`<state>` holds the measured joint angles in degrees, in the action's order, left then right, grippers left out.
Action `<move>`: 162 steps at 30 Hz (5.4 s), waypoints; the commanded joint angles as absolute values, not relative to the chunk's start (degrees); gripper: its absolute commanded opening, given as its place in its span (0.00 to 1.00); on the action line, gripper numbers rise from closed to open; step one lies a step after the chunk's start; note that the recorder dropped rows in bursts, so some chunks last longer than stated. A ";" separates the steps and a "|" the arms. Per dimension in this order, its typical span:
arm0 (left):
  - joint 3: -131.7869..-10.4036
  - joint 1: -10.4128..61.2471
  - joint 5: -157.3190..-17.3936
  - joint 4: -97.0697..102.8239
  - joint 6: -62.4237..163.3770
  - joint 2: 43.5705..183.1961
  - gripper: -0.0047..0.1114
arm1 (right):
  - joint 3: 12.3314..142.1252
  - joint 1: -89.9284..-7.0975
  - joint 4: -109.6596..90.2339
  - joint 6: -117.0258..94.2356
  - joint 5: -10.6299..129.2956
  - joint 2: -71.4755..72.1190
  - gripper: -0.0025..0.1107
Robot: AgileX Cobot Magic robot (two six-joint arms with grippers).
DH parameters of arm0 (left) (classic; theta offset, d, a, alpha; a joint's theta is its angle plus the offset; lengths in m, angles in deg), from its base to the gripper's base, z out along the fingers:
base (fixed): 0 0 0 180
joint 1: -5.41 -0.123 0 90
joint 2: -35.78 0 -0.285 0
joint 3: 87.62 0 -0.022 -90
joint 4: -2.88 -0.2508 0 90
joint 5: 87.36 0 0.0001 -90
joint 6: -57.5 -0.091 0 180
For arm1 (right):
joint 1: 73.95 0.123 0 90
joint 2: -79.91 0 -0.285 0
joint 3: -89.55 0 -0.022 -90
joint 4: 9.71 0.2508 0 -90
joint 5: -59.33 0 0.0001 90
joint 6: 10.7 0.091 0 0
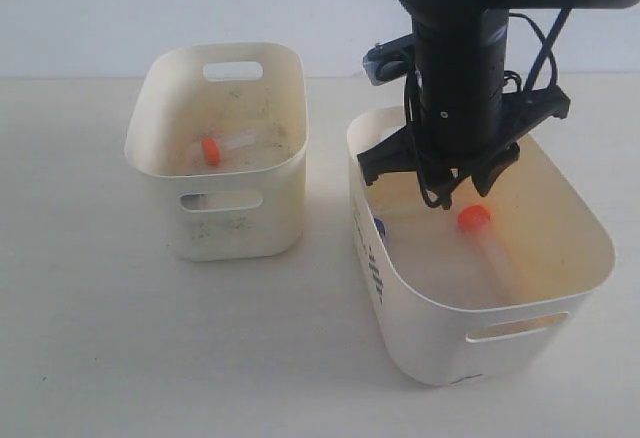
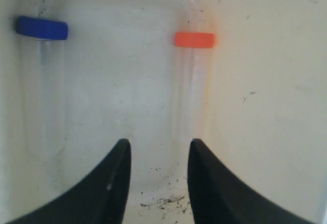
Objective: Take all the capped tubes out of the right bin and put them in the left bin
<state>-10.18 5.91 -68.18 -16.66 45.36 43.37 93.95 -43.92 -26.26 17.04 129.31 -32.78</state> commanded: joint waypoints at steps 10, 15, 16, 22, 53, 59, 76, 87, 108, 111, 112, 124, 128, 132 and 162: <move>-10.40 5.97 -68.46 -16.50 45.43 43.57 0.08 | 93.67 -47.29 -26.59 17.41 129.30 -32.42 0.34; -10.40 5.97 -68.46 -16.50 45.43 43.57 0.08 | 93.67 -47.29 -24.88 17.91 129.30 -32.42 0.34; -10.40 5.97 -68.46 -16.50 45.43 43.57 0.08 | 93.67 -47.29 -24.88 18.18 129.30 -32.42 0.34; -10.40 5.97 -68.46 -16.50 45.43 43.57 0.08 | 92.21 -47.29 -24.79 19.64 129.30 -32.42 0.34; -10.40 5.97 -68.46 -16.50 45.43 43.57 0.08 | 86.11 -47.03 -25.25 23.82 117.53 -32.54 0.34; -10.40 5.97 -68.46 -16.50 45.43 43.57 0.08 | 86.11 -47.03 -25.25 24.16 116.33 -32.54 0.34; -10.40 5.97 -68.46 -16.50 45.43 43.57 0.08 | 86.11 -47.03 -26.65 24.79 114.84 -33.64 0.34; -10.40 5.97 -68.46 -16.50 45.43 43.57 0.08 | 86.11 -47.03 -27.13 24.57 115.01 -36.11 0.38; -10.40 5.97 -68.46 -16.50 45.43 43.57 0.08 | 86.11 -47.03 -27.11 24.45 115.65 -36.53 0.74; -10.40 5.97 -68.46 -16.50 45.43 43.57 0.08 | 86.11 -47.03 -26.99 24.56 115.65 -36.53 0.74; -10.40 5.97 -68.46 -16.50 45.43 43.57 0.08 | 86.11 -47.03 -26.99 24.56 115.65 -36.53 0.74; -10.40 5.97 -68.46 -16.50 45.43 43.57 0.08 | 85.62 -47.03 -26.75 24.70 116.80 -39.20 0.74; -10.40 5.97 -68.46 -16.50 45.43 43.57 0.08 | 85.63 -47.03 -26.87 24.82 116.80 -40.90 0.74; -10.40 5.97 -68.46 -16.50 45.43 43.57 0.08 | 85.63 -47.03 -27.23 24.82 116.70 -41.46 0.74; -10.40 5.97 -68.46 -16.50 45.43 43.57 0.08 | 85.63 -47.03 -33.56 27.73 120.26 -46.51 0.49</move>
<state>-10.18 5.91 -68.18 -16.66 45.36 43.37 86.07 -46.57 -33.50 26.92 120.01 -45.61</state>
